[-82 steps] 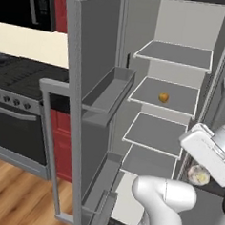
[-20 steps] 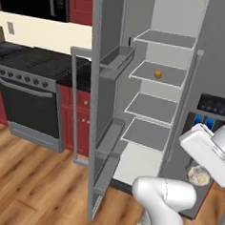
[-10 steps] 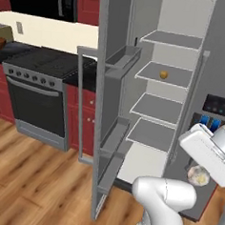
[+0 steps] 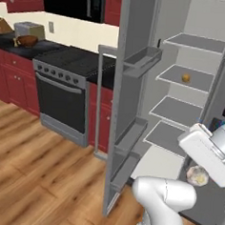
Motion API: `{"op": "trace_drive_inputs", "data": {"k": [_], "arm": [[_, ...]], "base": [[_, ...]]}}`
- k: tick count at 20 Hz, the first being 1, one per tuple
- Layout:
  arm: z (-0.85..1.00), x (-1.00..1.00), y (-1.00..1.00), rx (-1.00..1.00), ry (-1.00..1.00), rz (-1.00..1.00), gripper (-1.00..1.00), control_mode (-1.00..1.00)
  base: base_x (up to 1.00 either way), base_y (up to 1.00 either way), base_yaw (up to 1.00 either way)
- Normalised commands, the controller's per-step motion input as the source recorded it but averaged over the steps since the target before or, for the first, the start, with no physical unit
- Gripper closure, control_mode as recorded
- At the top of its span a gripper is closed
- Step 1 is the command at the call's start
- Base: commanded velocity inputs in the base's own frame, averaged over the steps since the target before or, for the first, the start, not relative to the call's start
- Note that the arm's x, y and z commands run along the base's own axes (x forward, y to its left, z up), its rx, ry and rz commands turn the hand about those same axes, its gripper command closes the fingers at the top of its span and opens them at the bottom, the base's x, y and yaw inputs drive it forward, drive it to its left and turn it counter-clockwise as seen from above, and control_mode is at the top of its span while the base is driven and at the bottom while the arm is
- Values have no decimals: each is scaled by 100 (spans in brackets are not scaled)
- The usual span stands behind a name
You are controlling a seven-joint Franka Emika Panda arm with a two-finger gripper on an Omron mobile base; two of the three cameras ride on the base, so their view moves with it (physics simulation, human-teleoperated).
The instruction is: Retrieve the bottle and the shaker from the cabinet and place them next to the mixing bowl on the counter. Then add garlic from the fridge to the mixing bowl.
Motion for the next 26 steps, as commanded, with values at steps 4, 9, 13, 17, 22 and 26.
{"op": "trace_drive_inputs", "data": {"k": [4, 9, 13, 17, 22, 26], "arm": [[0, 0, 0, 0, 0, 0, 100, 100], [0, 0, 0, 0, 0, 0, 100, 100], [0, 0, 0, 0, 0, 0, 100, 100], [0, 0, 0, 0, 0, 0, 100, 100], [0, 0, 0, 0, 0, 0, 100, 100], [0, 0, 0, 0, 0, 0, 100, 100]], "base": [[-100, 0, 41], [-88, 0, 42], [-72, 0, 46], [-66, 0, 46], [-55, 0, 44], [-35, 0, 41]]}}
